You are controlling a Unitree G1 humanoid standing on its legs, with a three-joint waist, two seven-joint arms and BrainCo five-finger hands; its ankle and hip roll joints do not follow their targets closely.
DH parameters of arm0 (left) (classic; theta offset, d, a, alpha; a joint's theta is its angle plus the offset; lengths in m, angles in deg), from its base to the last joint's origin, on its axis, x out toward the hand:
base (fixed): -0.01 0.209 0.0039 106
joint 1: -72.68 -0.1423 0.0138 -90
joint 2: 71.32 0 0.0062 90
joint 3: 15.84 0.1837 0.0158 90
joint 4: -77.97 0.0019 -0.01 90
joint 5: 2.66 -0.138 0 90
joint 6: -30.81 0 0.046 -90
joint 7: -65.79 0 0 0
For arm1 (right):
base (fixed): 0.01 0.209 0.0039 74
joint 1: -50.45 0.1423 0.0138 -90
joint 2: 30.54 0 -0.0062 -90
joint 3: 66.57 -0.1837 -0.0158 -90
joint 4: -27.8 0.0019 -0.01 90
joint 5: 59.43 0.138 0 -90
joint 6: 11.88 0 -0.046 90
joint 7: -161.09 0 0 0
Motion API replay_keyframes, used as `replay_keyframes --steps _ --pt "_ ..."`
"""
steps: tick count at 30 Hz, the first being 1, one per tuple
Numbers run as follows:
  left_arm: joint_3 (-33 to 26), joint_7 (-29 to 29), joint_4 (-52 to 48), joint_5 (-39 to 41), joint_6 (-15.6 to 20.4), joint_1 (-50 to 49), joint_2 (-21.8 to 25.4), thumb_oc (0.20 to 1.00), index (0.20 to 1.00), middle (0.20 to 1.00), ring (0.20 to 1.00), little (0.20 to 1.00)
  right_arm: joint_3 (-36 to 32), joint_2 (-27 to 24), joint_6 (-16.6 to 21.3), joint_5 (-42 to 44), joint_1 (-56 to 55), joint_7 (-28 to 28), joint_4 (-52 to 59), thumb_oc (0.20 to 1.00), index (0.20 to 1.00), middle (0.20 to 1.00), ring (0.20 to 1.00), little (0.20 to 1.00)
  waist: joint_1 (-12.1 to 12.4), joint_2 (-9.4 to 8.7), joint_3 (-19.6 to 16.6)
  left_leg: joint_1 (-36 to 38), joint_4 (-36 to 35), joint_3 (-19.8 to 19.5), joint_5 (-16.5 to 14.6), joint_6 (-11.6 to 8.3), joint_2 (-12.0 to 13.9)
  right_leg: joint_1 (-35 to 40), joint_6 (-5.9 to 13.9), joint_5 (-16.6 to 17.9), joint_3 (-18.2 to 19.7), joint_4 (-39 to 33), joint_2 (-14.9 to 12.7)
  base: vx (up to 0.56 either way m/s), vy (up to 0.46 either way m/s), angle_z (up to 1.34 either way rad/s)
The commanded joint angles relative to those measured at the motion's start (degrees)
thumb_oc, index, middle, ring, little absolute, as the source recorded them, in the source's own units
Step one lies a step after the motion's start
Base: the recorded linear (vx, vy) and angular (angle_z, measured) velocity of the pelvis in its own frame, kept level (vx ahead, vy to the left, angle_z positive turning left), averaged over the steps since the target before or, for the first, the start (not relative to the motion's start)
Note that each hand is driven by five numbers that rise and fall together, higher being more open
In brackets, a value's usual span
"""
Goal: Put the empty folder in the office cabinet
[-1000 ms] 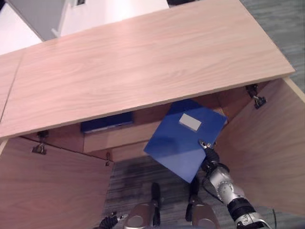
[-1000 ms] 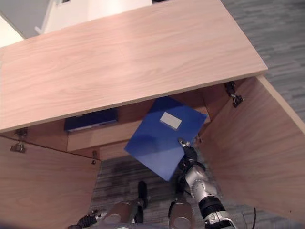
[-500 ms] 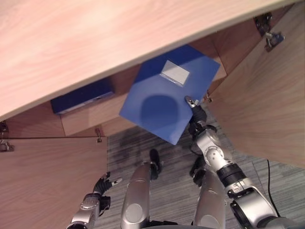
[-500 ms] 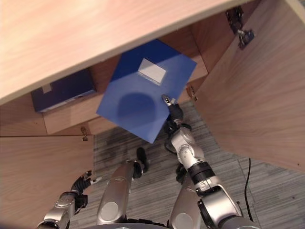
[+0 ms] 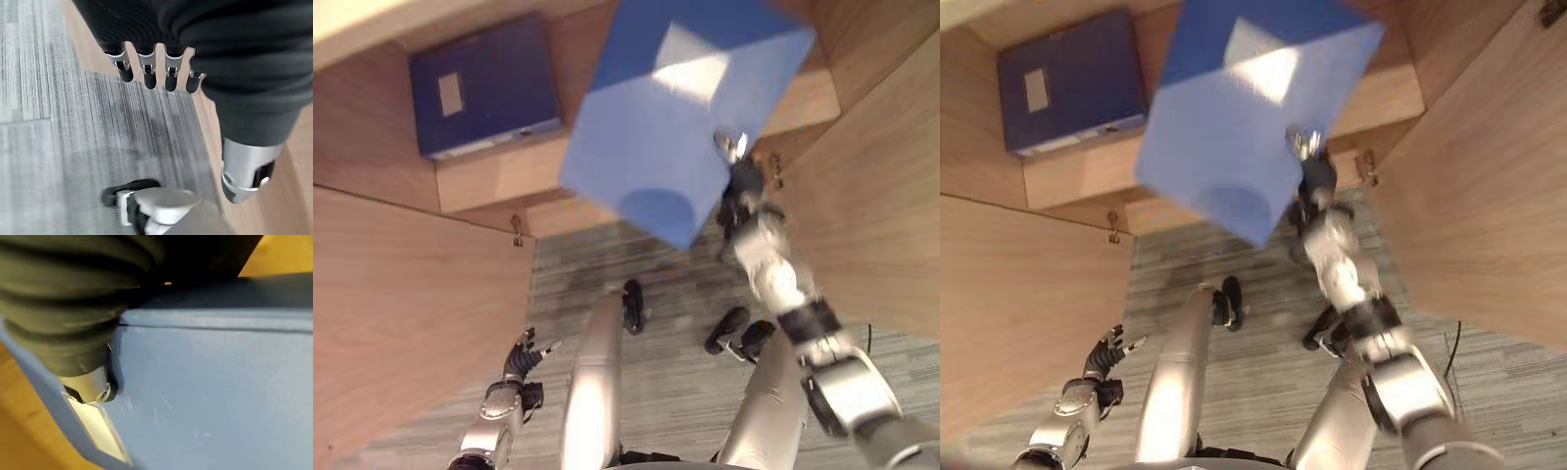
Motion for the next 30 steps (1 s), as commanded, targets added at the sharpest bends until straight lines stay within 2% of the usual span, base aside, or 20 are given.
replay_keyframes --steps 1,3,10,12,13,15,19,24,28,30 --pt "0.4 3.0 -2.4 5.3 3.0 -4.5 4.7 1.000 1.000 1.000 1.000 1.000 -4.6 1.8 9.3 5.3 6.9 -3.5 -0.8 0.200 0.200 0.200 0.200 0.200 2.1 0.51 -0.8 1.2 3.5 -3.0 -7.4 -0.33 -0.3 7.6 1.63 -5.7 1.3 -0.5 -2.4 0.02 -0.054 0.18" --pt "1.2 3.6 -3.8 5.9 3.3 -4.2 5.4 1.000 1.000 1.000 1.000 1.000 -8.6 1.3 12.1 7.6 12.2 -5.3 -6.3 0.200 0.200 0.200 0.200 0.200 3.1 0.97 -0.8 -0.4 5.0 -3.8 -8.0 -0.33 -0.9 6.6 1.39 -7.0 1.5 1.6 -3.2 0.02 -0.055 0.16" --pt "2.9 4.2 -2.5 7.2 3.1 -2.9 5.7 1.000 1.000 1.000 1.000 1.000 -15.9 0.2 18.1 13.7 16.0 -7.7 -16.3 0.200 0.200 0.200 0.200 0.200 4.8 1.69 -1.8 -3.4 8.2 -5.5 -9.6 -0.66 -2.4 5.4 1.29 -9.9 0.9 6.0 -5.2 0.05 -0.046 0.30" --pt "2.9 4.3 -2.0 7.5 3.0 -2.9 5.7 1.000 1.000 1.000 1.000 1.000 -16.3 -0.2 17.8 14.0 16.3 -8.1 -18.4 0.200 0.200 0.200 0.200 0.200 4.9 1.74 -1.8 -3.4 8.3 -5.7 -9.7 -0.71 -2.3 5.5 1.38 -10.0 0.8 6.0 -5.2 0.04 -0.015 0.19" --pt "2.6 4.4 -0.1 8.3 2.6 -2.9 5.2 1.000 1.000 1.000 1.000 1.000 -15.9 -0.6 16.1 13.5 15.6 -9.5 -22.2 0.200 0.200 0.200 0.200 0.200 4.9 1.55 -1.8 -3.5 8.3 -6.0 -9.6 -0.85 -2.2 5.6 1.49 -10.0 0.7 6.1 -5.1 0.03 -0.010 0.04" --pt "2.8 4.8 1.7 9.1 2.5 -2.3 4.7 1.000 1.000 1.000 1.000 1.000 -16.5 0.5 15.0 14.0 15.1 -10.3 -24.6 0.200 0.200 0.200 0.200 0.200 4.6 1.35 -1.8 -3.3 8.1 -6.1 -9.6 -1.02 -2.1 5.9 1.54 -10.1 0.6 5.9 -4.9 0.02 -0.009 0.00" --pt "3.6 5.7 3.6 10.0 2.1 -1.8 4.0 1.000 1.000 1.000 1.000 1.000 -18.1 2.6 14.4 16.4 15.7 -11.8 -31.8 0.200 0.200 0.200 0.200 0.200 4.5 1.26 -1.9 -3.0 8.0 -6.3 -9.7 -1.24 -2.1 6.6 1.64 -10.3 0.1 5.7 -4.8 0.01 -0.006 0.00" --pt "4.4 5.8 3.1 11.0 2.2 -2.1 4.1 1.000 1.000 1.000 1.000 1.000 -17.8 1.9 12.8 17.3 19.0 -11.6 -35.9 0.200 0.200 0.200 0.200 0.200 4.9 1.52 -1.9 -3.1 8.1 -6.8 -9.8 -1.40 -2.2 6.8 1.79 -10.7 -0.2 6.0 -4.9 0.00 0.000 0.00" --pt "3.9 5.2 3.0 10.1 2.7 -3.2 5.1 1.000 1.000 1.000 1.000 1.000 -16.4 -5.0 13.1 18.3 22.6 -9.1 -36.4 0.200 0.200 0.200 0.200 0.200 6.6 2.13 -2.6 -3.9 8.4 -7.2 -9.8 -1.40 -3.2 6.5 2.23 -11.1 -0.5 7.0 -5.8 0.01 -0.042 0.08" --pt "3.4 5.0 3.6 9.9 2.6 -3.4 5.4 1.000 1.000 1.000 1.000 1.000 -16.0 -6.4 14.5 19.3 22.9 -7.6 -35.2 0.200 0.200 0.200 0.200 0.200 6.8 2.38 -2.7 -4.1 8.5 -7.2 -9.8 -1.47 -3.4 6.4 2.36 -11.3 -0.5 7.5 -6.1 0.01 -0.027 0.26"
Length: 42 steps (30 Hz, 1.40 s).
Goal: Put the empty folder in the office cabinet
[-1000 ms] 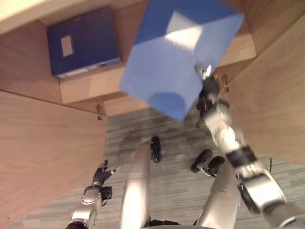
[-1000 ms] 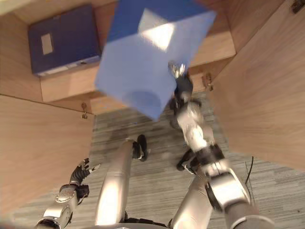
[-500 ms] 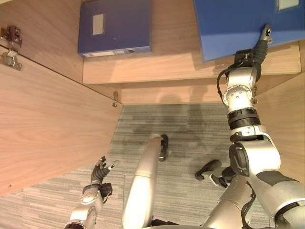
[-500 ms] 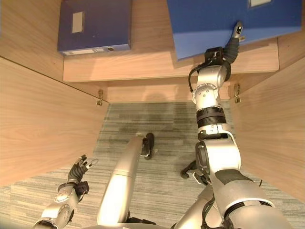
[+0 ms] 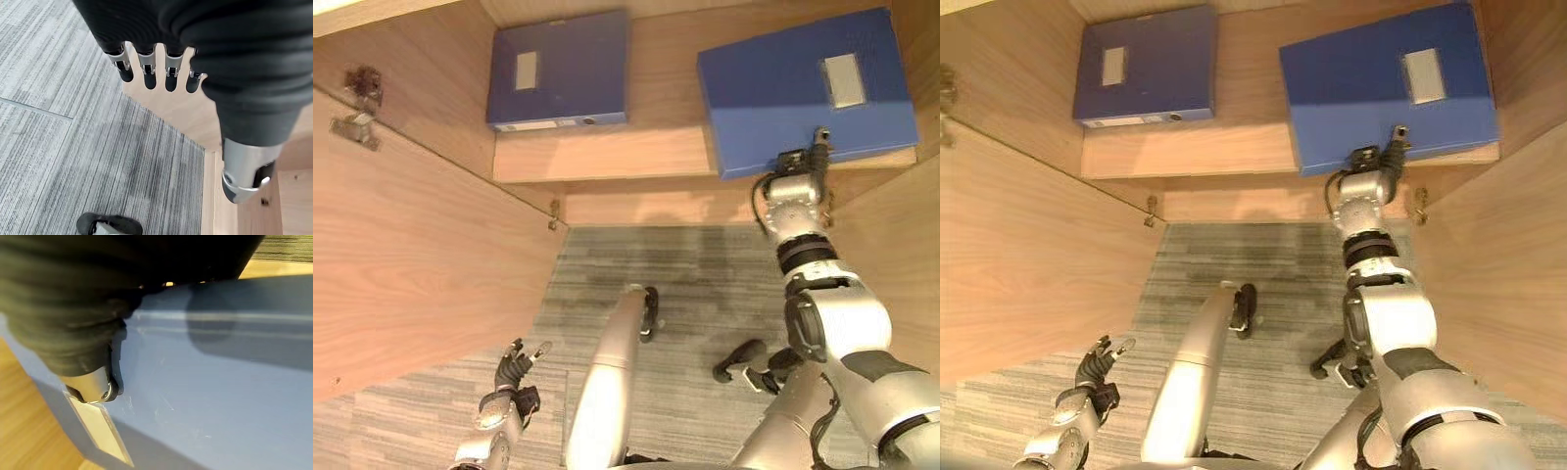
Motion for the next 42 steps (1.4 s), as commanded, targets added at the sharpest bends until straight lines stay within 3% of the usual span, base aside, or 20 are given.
replay_keyframes --steps 1,10,19,38,39,41,42 --pt "0.3 0.5 0.9 -0.3 1.0 -1.0 4.0 1.000 1.000 1.000 1.000 1.000 0.8 -5.8 3.9 1.4 7.8 5.4 4.3 0.200 0.200 0.200 0.200 0.200 1.6 0.91 1.2 -0.5 3.6 -3.0 -7.8 -0.82 0.6 4.9 1.90 -4.6 3.1 -0.9 -0.1 0.01 -0.016 0.21" --pt "-1.0 0.5 5.5 -1.1 0.8 -1.1 4.3 1.000 1.000 1.000 1.000 1.000 -0.3 -7.0 7.8 3.5 9.3 6.4 6.7 0.200 0.200 0.200 0.200 0.200 2.3 2.22 0.6 -1.1 4.5 -3.2 -7.8 -0.88 0.8 4.7 2.83 -4.8 2.7 0.5 -0.8 0.01 -0.003 0.04" --pt "-1.2 0.2 5.6 -1.1 1.4 -1.7 5.7 1.000 1.000 1.000 1.000 1.000 3.1 -10.1 5.1 3.0 14.0 6.8 1.9 0.200 0.200 0.200 0.200 0.200 3.8 2.95 0.6 -2.2 5.0 -3.7 -7.7 -0.89 0.7 4.3 3.35 -5.0 2.3 1.4 -1.5 0.01 -0.003 0.02" --pt "-1.6 0.6 6.4 -1.1 1.9 -2.3 6.2 1.000 1.000 1.000 1.000 1.000 3.8 -13.6 5.7 3.2 16.2 6.4 1.8 0.200 0.200 0.200 0.200 0.200 4.8 2.48 0.3 -3.4 5.0 -4.3 -7.6 -1.58 0.5 4.8 4.36 -4.8 0.2 2.3 -2.6 0.01 -0.005 0.04" --pt "-1.5 0.5 6.6 -1.2 1.8 -2.2 6.2 1.000 1.000 1.000 1.000 1.000 4.0 -13.7 5.4 3.2 16.2 6.5 1.4 0.344 0.344 0.344 0.344 0.344 4.7 2.43 0.3 -3.4 4.9 -4.4 -7.5 -1.62 0.5 4.8 4.39 -4.7 0.2 2.2 -2.7 0.00 0.000 0.00" --pt "-1.3 0.0 6.8 -1.0 1.6 -2.3 6.2 1.000 1.000 1.000 1.000 1.000 5.2 -14.0 3.5 3.4 16.4 7.3 -0.7 1.000 1.000 1.000 1.000 1.000 4.7 2.28 0.3 -3.3 4.3 -4.3 -7.3 -1.75 0.7 5.0 4.29 -4.6 0.0 1.9 -2.6 0.00 0.000 0.00" --pt "-1.6 -0.3 7.2 -0.8 1.5 -2.1 6.6 1.000 1.000 1.000 1.000 1.000 7.7 -14.7 0.0 1.8 17.1 6.9 -4.8 1.000 1.000 1.000 1.000 1.000 4.9 1.93 0.3 -3.2 4.0 -4.2 -7.1 -1.85 0.9 5.0 4.30 -4.3 -0.2 1.8 -2.6 0.00 0.000 0.00"
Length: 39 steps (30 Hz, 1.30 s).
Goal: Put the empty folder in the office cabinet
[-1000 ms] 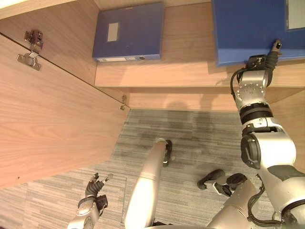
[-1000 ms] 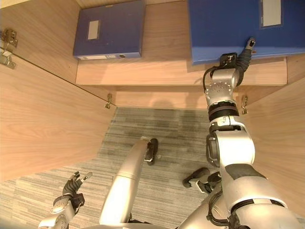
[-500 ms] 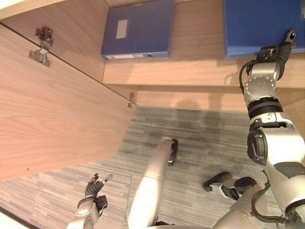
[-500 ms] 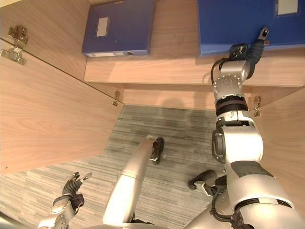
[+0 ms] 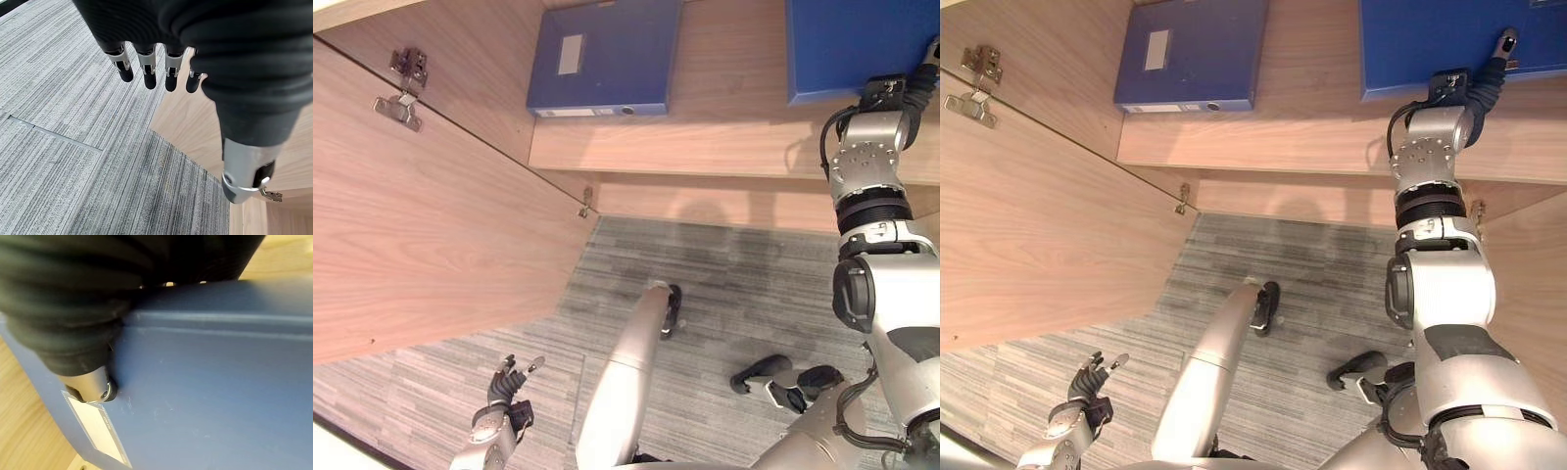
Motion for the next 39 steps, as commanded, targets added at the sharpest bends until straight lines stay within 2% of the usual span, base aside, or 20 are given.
replay_keyframes --steps 1,2,4,9,10,11,16,18,21,22,23,24,25,26,27,29,31,32,37,39 --pt "-1.4 0.1 2.9 -0.6 1.2 -0.7 6.2 1.000 1.000 1.000 1.000 1.000 5.3 -5.7 -4.2 -2.1 8.1 3.0 -4.7 1.000 1.000 1.000 1.000 1.000 1.6 -1.42 1.1 -0.3 1.8 -2.0 -6.6 -1.60 2.7 5.0 4.30 -1.1 2.4 -1.9 -0.1 0.00 0.000 0.00" --pt "-1.5 0.1 2.9 -0.6 1.2 -0.6 6.1 1.000 1.000 1.000 1.000 1.000 5.4 -5.8 -4.3 -2.1 8.3 3.1 -4.8 1.000 1.000 1.000 1.000 1.000 1.6 -1.37 1.1 -0.3 1.8 -2.0 -6.6 -1.60 2.7 4.9 4.29 -1.1 2.4 -1.9 -0.1 0.00 0.000 0.00" --pt "-1.5 -0.3 3.5 -0.1 0.9 -0.5 6.1 1.000 1.000 1.000 1.000 1.000 7.4 -4.8 -7.7 -3.3 8.5 4.2 -5.4 1.000 1.000 1.000 1.000 1.000 1.5 -1.71 1.2 -0.2 1.5 -1.9 -6.4 -1.76 2.9 4.9 4.25 -0.9 2.3 -2.3 0.1 0.00 0.000 0.00" --pt "-1.9 -0.9 3.7 0.5 0.8 -0.6 5.9 1.000 1.000 1.000 1.000 1.000 10.2 -4.0 -12.1 -5.2 8.4 6.4 -8.8 1.000 1.000 1.000 1.000 1.000 1.6 -1.69 1.3 -0.3 1.4 -1.7 -6.1 -1.87 3.0 4.8 4.16 -0.7 2.1 -2.6 0.1 0.00 0.000 0.00" --pt "-2.0 -2.1 4.5 0.5 0.7 -0.2 6.3 1.000 1.000 1.000 1.000 1.000 15.0 -3.6 -18.1 -10.0 8.6 8.7 -11.2 1.000 1.000 1.000 1.000 1.000 1.8 -1.90 1.4 -0.5 1.4 -1.7 -5.9 -1.93 3.0 4.5 4.09 -0.5 2.2 -2.4 0.0 0.00 0.000 0.00" --pt "-2.1 -2.1 4.5 0.5 0.7 -0.2 6.2 1.000 1.000 1.000 1.000 1.000 15.1 -3.7 -18.2 -10.0 8.7 8.8 -11.3 1.000 1.000 1.000 1.000 1.000 1.8 -1.85 1.4 -0.5 1.4 -1.7 -5.9 -1.93 3.1 4.4 4.09 -0.5 2.2 -2.4 0.0 0.00 0.000 0.00" --pt "-1.8 -3.4 6.4 -0.1 0.1 0.3 6.3 1.000 1.000 1.000 1.000 1.000 22.2 -2.7 -24.7 -19.5 9.1 13.2 -13.8 1.000 1.000 1.000 1.000 1.000 1.9 -2.02 1.5 -0.6 1.5 -1.5 -5.7 -1.98 3.5 4.2 3.91 -0.3 2.2 -2.5 0.0 0.00 0.000 0.00" --pt "-1.7 -3.5 6.8 -0.2 0.3 0.5 6.3 1.000 1.000 1.000 1.000 1.000 23.7 -2.7 -25.6 -21.9 9.3 14.2 -14.4 1.000 1.000 1.000 1.000 1.000 1.9 -2.07 1.5 -0.7 1.5 -1.3 -5.6 -1.99 3.5 4.3 3.86 -0.3 2.1 -2.6 -0.1 0.00 0.000 0.00" --pt "-2.0 -4.4 8.5 -1.1 0.1 0.4 5.9 1.000 1.000 1.000 1.000 1.000 31.1 -4.6 -28.5 -36.8 10.2 17.8 -16.8 1.000 1.000 1.000 1.000 1.000 1.9 -2.46 1.4 -0.8 0.9 -1.2 -5.2 -2.12 3.5 4.3 4.05 0.2 1.8 -3.1 -0.2 0.00 0.000 0.00" --pt "-2.0 -4.4 8.5 -1.1 0.1 0.4 5.7 1.000 1.000 1.000 1.000 1.000 31.1 -4.6 -28.4 -36.9 10.3 17.9 -16.9 1.000 1.000 1.000 1.000 1.000 1.9 -2.39 1.4 -0.8 0.9 -1.2 -5.1 -2.11 3.5 4.3 4.05 0.2 1.8 -3.2 -0.2 0.00 0.000 0.00" --pt "-2.4 -4.5 9.4 -1.8 0.1 0.6 6.0 1.000 1.000 1.000 1.000 1.000 35.9 -5.8 -29.3 -46.1 11.4 18.2 -18.1 1.000 1.000 1.000 1.000 1.000 1.6 -2.71 1.5 -0.8 0.6 -1.2 -4.9 -2.14 3.6 4.4 4.01 0.5 1.6 -3.5 -0.2 0.00 0.000 0.00" --pt "-2.6 -4.5 10.3 -2.1 0.1 0.9 5.9 1.000 1.000 1.000 1.000 1.000 37.4 -6.1 -29.7 -50.4 11.5 18.1 -19.0 1.000 1.000 1.000 1.000 1.000 1.5 -2.92 1.5 -0.7 0.3 -1.1 -4.7 -2.16 3.6 4.6 4.04 0.7 1.5 -3.9 -0.2 0.00 0.000 0.00" --pt "-2.6 -4.5 10.4 -2.1 0.1 0.9 5.9 1.000 1.000 1.000 1.000 1.000 37.5 -6.1 -29.7 -50.5 11.6 18.1 -19.0 1.000 1.000 1.000 1.000 1.000 1.5 -2.87 1.6 -0.7 0.2 -1.1 -4.7 -2.16 3.6 4.6 4.04 0.7 1.5 -3.9 -0.1 0.00 0.000 0.00" --pt "-2.9 -4.6 11.7 -2.8 0.2 0.9 5.7 1.000 1.000 1.000 1.000 1.000 42.8 -7.2 -30.3 -62.8 13.0 17.3 -20.5 1.000 1.000 1.000 1.000 1.000 1.1 -3.36 1.5 -0.5 -0.8 -1.0 -4.2 -2.22 3.7 5.0 4.14 1.1 1.1 -4.9 0.0 0.00 0.000 0.00" --pt "-2.9 -4.6 11.8 -3.1 0.2 0.9 5.6 1.000 1.000 1.000 1.000 1.000 45.2 -7.6 -31.0 -69.9 13.1 16.2 -21.4 1.000 1.000 1.000 1.000 1.000 0.9 -3.55 1.6 -0.3 -1.3 -0.9 -4.0 -2.27 3.8 5.1 4.18 1.3 1.1 -5.4 0.1 0.00 0.000 0.00" --pt "-3.2 -4.2 11.3 -3.8 0.4 0.7 5.2 1.000 1.000 1.000 1.000 1.000 47.2 -8.5 -31.9 -78.5 12.2 14.5 -21.8 1.000 1.000 1.000 1.000 1.000 0.5 -3.62 1.7 0.3 -2.5 -0.7 -3.6 -2.34 3.9 5.6 4.37 1.8 0.8 -6.6 0.3 0.00 0.000 0.00" --pt "-4.1 -4.2 10.8 -4.2 0.5 0.1 5.5 1.000 1.000 1.000 1.000 1.000 47.4 -9.5 -33.2 -83.8 11.4 14.3 -23.0 1.000 1.000 1.000 1.000 1.000 0.6 -3.60 1.5 0.8 -3.6 -0.6 -3.2 -2.44 3.8 6.1 4.55 2.0 0.3 -7.5 0.1 0.00 0.000 0.00" --pt "-5.0 -4.2 10.1 -4.7 0.3 -0.4 6.1 1.000 1.000 1.000 1.000 1.000 48.4 -10.6 -34.4 -89.5 11.1 15.1 -24.9 1.000 1.000 1.000 1.000 1.000 0.8 -3.51 1.4 1.1 -4.1 -0.5 -3.0 -2.55 3.6 6.7 4.79 2.2 -0.2 -8.0 0.1 0.00 0.000 0.00" --pt "-5.8 -5.0 7.3 -5.5 0.3 -1.5 6.2 1.000 1.000 1.000 1.000 1.000 47.9 -12.8 -35.2 -94.6 7.7 16.6 -27.6 1.000 1.000 1.000 1.000 1.000 1.0 -3.13 1.3 1.7 -5.2 -0.2 -2.5 -2.68 3.4 7.6 5.09 2.7 -0.7 -8.9 -0.3 0.00 -0.001 0.02" --pt "-5.9 -6.3 4.6 -5.9 0.0 -1.8 5.8 1.000 1.000 1.000 1.000 1.000 45.3 -14.5 -34.9 -95.7 2.2 19.4 -28.0 1.000 1.000 1.000 1.000 1.000 1.4 -2.55 1.4 1.9 -5.8 -0.2 -2.3 -2.67 3.1 8.0 5.12 2.6 -0.8 -9.1 -0.7 0.00 0.013 0.05"
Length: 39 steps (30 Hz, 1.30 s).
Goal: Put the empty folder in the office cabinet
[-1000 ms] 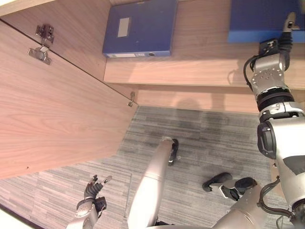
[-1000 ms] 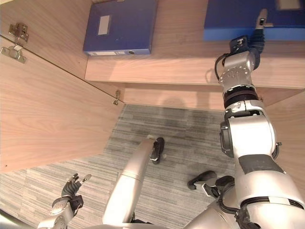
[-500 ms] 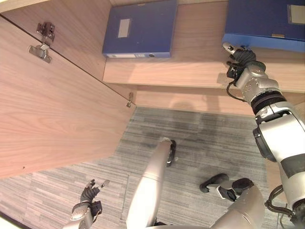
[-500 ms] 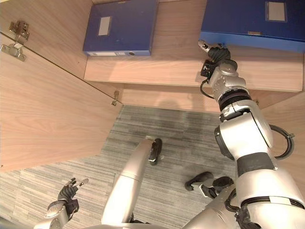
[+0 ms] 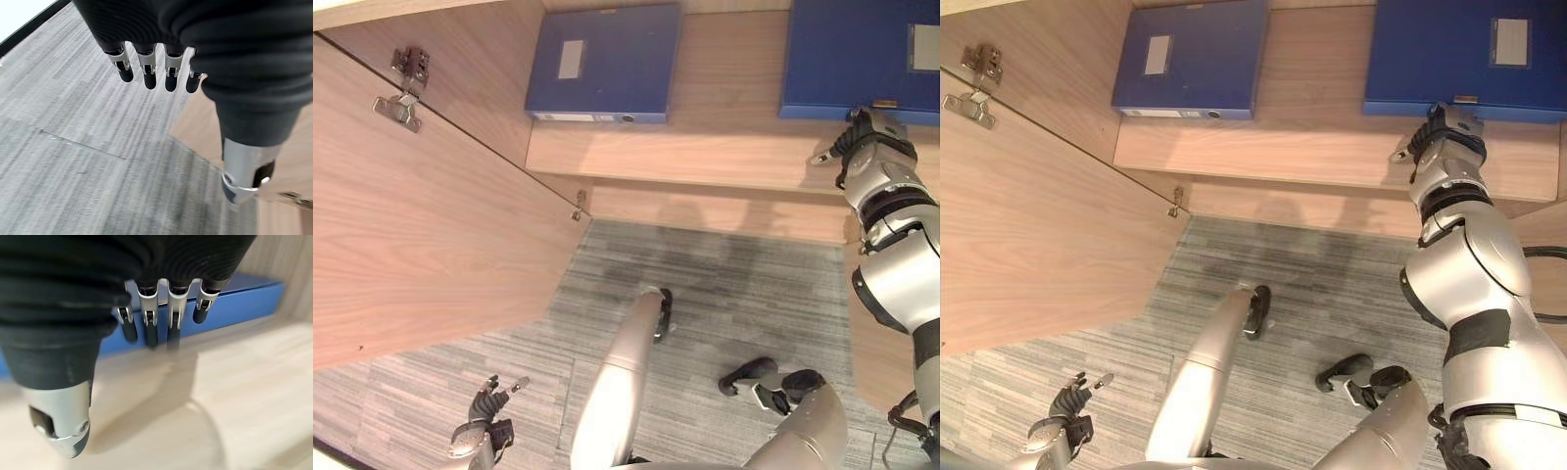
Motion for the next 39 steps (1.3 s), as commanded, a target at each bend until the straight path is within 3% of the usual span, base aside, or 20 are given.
replay_keyframes --steps 1,7,17,18,19,20,24,25,29,30,32,34,39 --pt "-3.0 -1.6 -1.9 -1.9 -0.1 -1.5 3.4 1.000 1.000 1.000 1.000 1.000 -2.4 -5.2 0.1 -3.3 -2.4 4.2 -0.6 1.000 1.000 1.000 1.000 1.000 1.3 1.08 3.0 0.0 -2.2 -1.0 -3.0 -2.55 3.5 6.1 4.14 0.9 0.6 -4.9 -0.7 0.00 0.000 0.00" --pt "-2.2 -5.1 -2.3 -5.2 -1.3 -1.4 3.4 1.000 1.000 1.000 1.000 1.000 -4.3 -3.6 2.7 -2.1 -10.4 9.9 2.7 1.000 1.000 1.000 1.000 1.000 1.0 0.84 2.8 4.3 -9.1 -1.2 -0.1 -2.13 3.5 9.6 5.29 4.4 -1.3 -11.6 0.4 0.00 -0.001 0.01" --pt "-2.7 -6.1 -1.0 -7.2 -1.3 1.2 3.5 1.000 1.000 1.000 1.000 1.000 -8.8 0.7 3.2 -3.0 -21.2 10.3 5.9 1.000 1.000 1.000 1.000 1.000 0.6 -0.25 0.8 17.9 -27.2 -0.5 7.1 -2.16 1.4 20.5 8.84 14.4 -5.9 -29.5 6.0 0.00 0.026 0.00" --pt "-2.6 -6.3 0.2 -7.9 -1.6 1.6 2.7 1.000 1.000 1.000 1.000 1.000 -9.9 3.2 3.1 -2.1 -23.1 10.4 6.4 1.000 1.000 1.000 1.000 1.000 0.3 -0.84 0.2 21.8 -32.0 -0.1 8.8 -2.27 0.7 23.7 8.95 16.7 -6.2 -35.2 8.1 0.01 0.037 -0.13" --pt "-2.5 -6.3 0.2 -8.0 -1.6 1.6 2.8 1.000 1.000 1.000 1.000 1.000 -9.9 3.3 3.1 -2.1 -23.2 10.4 6.4 1.000 1.000 1.000 1.000 1.000 0.3 -0.81 0.4 22.3 -32.5 -0.1 9.0 -2.29 0.7 24.2 8.95 16.9 -6.3 -35.7 8.3 0.02 0.084 -0.18" --pt "-1.6 -6.6 1.2 -9.1 -1.9 2.1 2.0 1.000 1.000 1.000 1.000 1.000 -10.2 6.8 2.5 -3.0 -25.7 10.2 5.5 1.000 1.000 1.000 1.000 1.000 -0.2 -1.23 -0.1 26.8 -38.2 0.4 11.3 -2.74 0.3 27.7 9.33 19.9 -7.2 -41.7 10.4 0.03 0.072 -0.17" --pt "0.2 -7.3 1.6 -11.2 -2.4 2.4 0.8 1.000 1.000 1.000 1.000 1.000 -9.1 11.5 1.4 -7.0 -28.6 10.7 4.0 1.000 1.000 1.000 1.000 1.000 -0.8 -1.55 -1.4 33.5 -47.8 1.0 15.4 -3.68 0.2 32.7 10.06 23.3 -8.2 -50.8 13.9 0.03 0.059 -0.20" --pt "0.7 -8.4 1.8 -12.2 -3.2 2.4 0.1 1.000 1.000 1.000 1.000 1.000 -9.6 14.1 1.4 -5.9 -30.6 12.2 4.4 1.000 1.000 1.000 1.000 1.000 -1.3 -2.54 -3.0 37.4 -53.3 1.2 17.0 -3.64 0.3 35.6 10.36 25.0 -8.2 -56.1 16.0 0.06 0.063 -0.12" --pt "1.1 -9.3 4.7 -15.0 -4.4 2.6 -1.1 1.000 1.000 1.000 1.000 1.000 -9.7 17.2 1.6 -4.2 -33.8 14.5 6.0 1.000 1.000 1.000 1.000 1.000 -2.5 -4.14 -4.9 42.4 -58.9 2.2 19.2 -3.84 1.0 39.6 10.66 27.4 -8.0 -61.9 18.2 0.04 0.025 -0.23" --pt "1.6 -9.9 9.8 -17.4 -5.2 3.9 -3.2 1.000 1.000 1.000 1.000 1.000 -9.2 21.1 2.0 -4.0 -36.4 14.8 7.4 1.000 1.000 1.000 1.000 1.000 -3.8 -5.90 -7.6 46.0 -64.6 3.5 21.9 -5.32 2.0 42.8 10.50 28.1 -7.5 -67.0 20.6 -0.01 -0.020 -0.27" --pt "1.8 -10.0 12.1 -18.3 -5.3 4.7 -4.1 1.000 1.000 1.000 1.000 1.000 -8.9 22.3 2.0 -4.2 -37.9 14.7 7.5 1.000 1.000 1.000 1.000 1.000 -4.3 -6.58 -8.6 47.5 -66.6 4.0 22.9 -6.00 2.5 44.0 10.33 28.3 -7.4 -68.6 21.5 -0.01 -0.043 -0.27" --pt "2.7 -10.0 15.0 -19.7 -5.8 5.6 -5.9 1.000 1.000 1.000 1.000 1.000 -9.4 26.5 1.5 -4.1 -40.1 14.3 6.2 1.000 1.000 1.000 1.000 1.000 -4.8 -7.15 -10.3 49.5 -66.9 4.4 22.2 -5.80 2.7 45.8 9.96 28.5 -7.2 -70.6 22.7 0.01 -0.050 -0.27" --pt "1.9 -10.3 21.7 -22.0 -6.5 5.4 -9.7 1.000 1.000 1.000 1.000 1.000 -13.4 29.5 1.3 1.9 -46.6 13.8 4.9 1.000 1.000 1.000 1.000 1.000 -6.9 -8.58 -14.0 55.5 -66.9 8.4 20.2 -5.09 4.4 48.9 9.07 28.8 -2.3 -74.5 25.4 0.05 -0.046 -0.32"
